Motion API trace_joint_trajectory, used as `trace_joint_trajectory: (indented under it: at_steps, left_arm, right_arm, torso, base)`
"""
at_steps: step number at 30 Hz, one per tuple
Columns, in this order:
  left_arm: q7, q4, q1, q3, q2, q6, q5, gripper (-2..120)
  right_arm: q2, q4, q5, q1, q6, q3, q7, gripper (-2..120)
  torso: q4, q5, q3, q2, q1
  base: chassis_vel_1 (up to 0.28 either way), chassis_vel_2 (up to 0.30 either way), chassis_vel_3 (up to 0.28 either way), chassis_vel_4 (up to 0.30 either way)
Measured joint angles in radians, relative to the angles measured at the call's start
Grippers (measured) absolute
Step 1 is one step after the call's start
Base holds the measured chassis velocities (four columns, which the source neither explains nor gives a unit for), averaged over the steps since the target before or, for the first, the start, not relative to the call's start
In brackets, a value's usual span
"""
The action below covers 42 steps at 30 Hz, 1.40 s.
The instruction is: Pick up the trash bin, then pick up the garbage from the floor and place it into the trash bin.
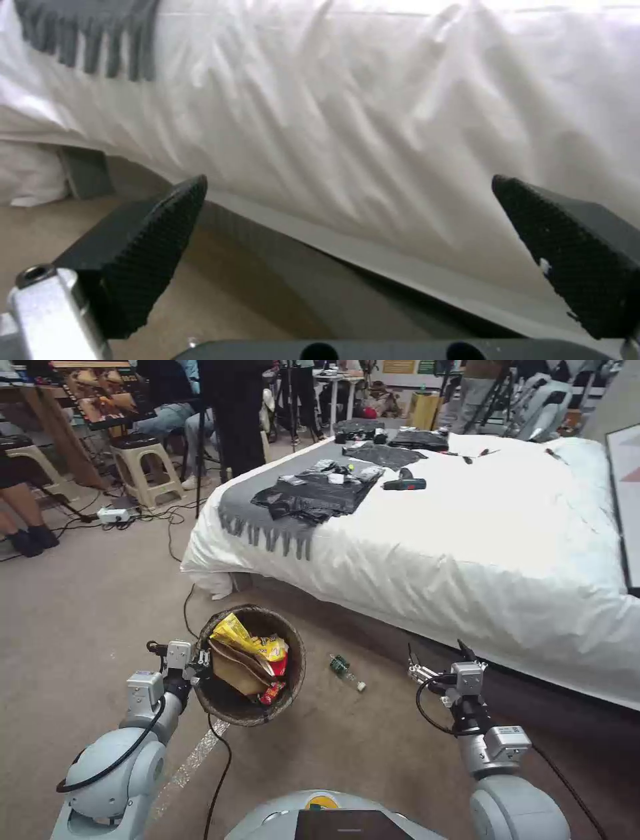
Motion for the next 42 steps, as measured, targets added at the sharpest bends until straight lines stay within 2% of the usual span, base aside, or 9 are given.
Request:
trace_joint_trajectory:
  at_steps: [18, 33, 37, 40, 42]
  left_arm:
    - [0.001, 0.006, -0.003, 0.0, 0.001, -0.011, -0.001, 3]
    - [0.008, 0.005, -0.002, 0.001, 0.001, -0.018, 0.0, 3]
    - [0.007, 0.004, -0.001, 0.003, 0.0, -0.018, 0.002, 3]
    - [0.005, -0.004, -0.002, 0.004, -0.001, -0.016, 0.002, 3]
    - [0.005, -0.005, -0.002, 0.004, -0.001, -0.015, 0.002, 3]
  right_arm:
    - [-0.003, -0.005, 0.021, 0.001, -0.012, 0.01, -0.002, 100]
    - [-0.071, -0.074, 0.169, 0.056, -0.082, 0.045, -0.03, 100]
    - [-0.114, -0.111, 0.232, 0.098, -0.116, 0.031, -0.03, 100]
    - [-0.242, -0.182, 0.35, 0.163, -0.177, -0.009, -0.028, 100]
    - [-0.269, -0.205, 0.364, 0.181, -0.187, -0.022, -0.029, 100]
  torso:
    - [0.0004, 0.0, 0.0, 0.0, 0.0]
    - [0.0001, 0.0001, 0.0, 0.0, 0.0]
    - [0.0003, 0.0002, 0.0, 0.0, 0.0]
    - [0.0003, 0.0002, 0.0, 0.0, 0.0]
    - [0.0002, 0.0001, 0.0, 0.0, 0.0]
  base:
    - [0.064, 0.062, 0.068, 0.07]
    - [0.0, 0.0, 0.0, 0.0]
    - [0.0, 0.0, 0.0, 0.0]
    - [0.0, 0.0, 0.0, 0.0]
    - [0.0, 0.0, 0.0, 0.0]
